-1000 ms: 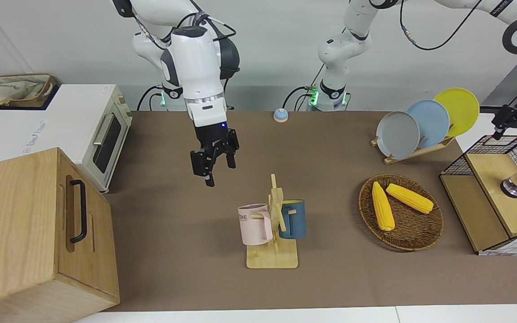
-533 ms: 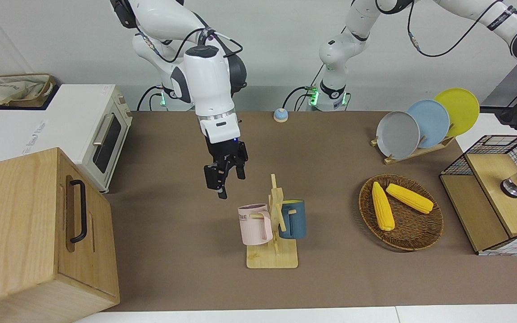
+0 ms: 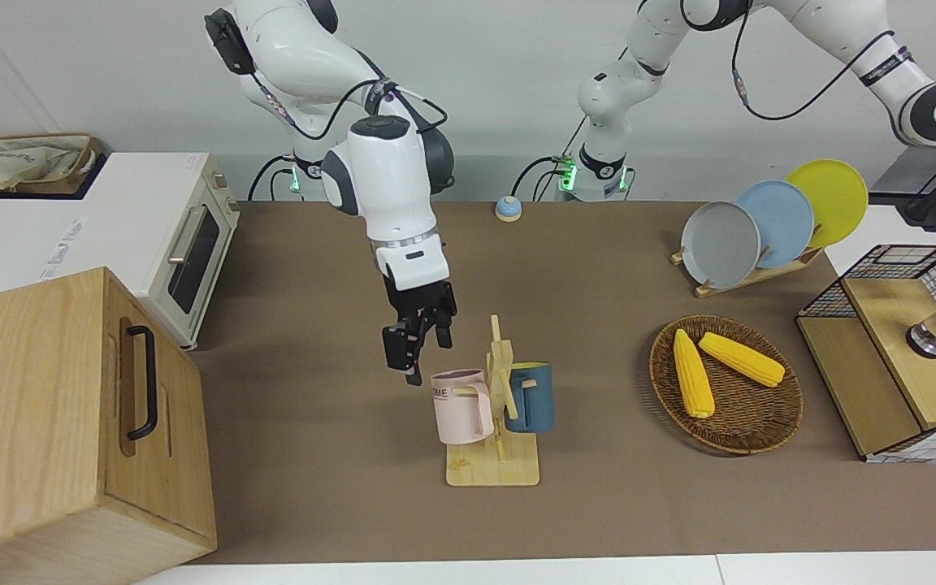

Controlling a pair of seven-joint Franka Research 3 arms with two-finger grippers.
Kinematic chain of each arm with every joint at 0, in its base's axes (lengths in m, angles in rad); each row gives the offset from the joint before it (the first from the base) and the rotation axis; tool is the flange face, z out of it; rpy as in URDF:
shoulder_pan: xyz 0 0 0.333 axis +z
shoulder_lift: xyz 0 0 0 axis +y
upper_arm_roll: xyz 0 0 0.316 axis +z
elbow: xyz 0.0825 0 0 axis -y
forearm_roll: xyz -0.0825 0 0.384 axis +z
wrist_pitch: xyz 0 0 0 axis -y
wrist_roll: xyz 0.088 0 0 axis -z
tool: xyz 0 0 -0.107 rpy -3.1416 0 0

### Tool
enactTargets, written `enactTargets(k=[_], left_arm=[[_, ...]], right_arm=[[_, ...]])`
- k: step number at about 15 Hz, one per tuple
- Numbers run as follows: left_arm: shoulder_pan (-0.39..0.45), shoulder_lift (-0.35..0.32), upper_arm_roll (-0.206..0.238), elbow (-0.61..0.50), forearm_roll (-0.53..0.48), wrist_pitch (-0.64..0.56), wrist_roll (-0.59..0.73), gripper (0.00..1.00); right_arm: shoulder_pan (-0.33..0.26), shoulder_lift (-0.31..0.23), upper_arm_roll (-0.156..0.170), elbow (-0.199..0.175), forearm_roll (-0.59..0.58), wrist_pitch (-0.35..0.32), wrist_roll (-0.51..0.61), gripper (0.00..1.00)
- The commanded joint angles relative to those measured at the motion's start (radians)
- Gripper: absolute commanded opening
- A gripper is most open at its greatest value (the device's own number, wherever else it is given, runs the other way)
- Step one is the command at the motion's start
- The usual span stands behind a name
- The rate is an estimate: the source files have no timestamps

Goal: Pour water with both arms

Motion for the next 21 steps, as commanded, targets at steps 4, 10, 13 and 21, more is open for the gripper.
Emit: enactTargets(k=[4,10,13,21], left_arm=[[-0.003,0.03,-0.024,-0.058,-0.184,0.13,0.202,1.0],[-0.001,0.046,-0.024,-0.049,-0.274,0.138,0.274,0.99],[0.0,0.05,-0.024,-0.046,-0.282,0.138,0.277,0.99],[-0.008,0.066,-0.024,-0.043,-0.279,0.147,0.28,0.99]], right_arm=[[0.024,0.075,-0.008,0.061,-0.067,0.047,0.046,0.791],[0.04,0.093,-0.019,0.08,-0.09,0.048,0.046,0.592],[0.044,0.098,-0.024,0.083,-0.09,0.048,0.047,0.498],[0.047,0.098,-0.03,0.083,-0.087,0.048,0.161,0.343]])
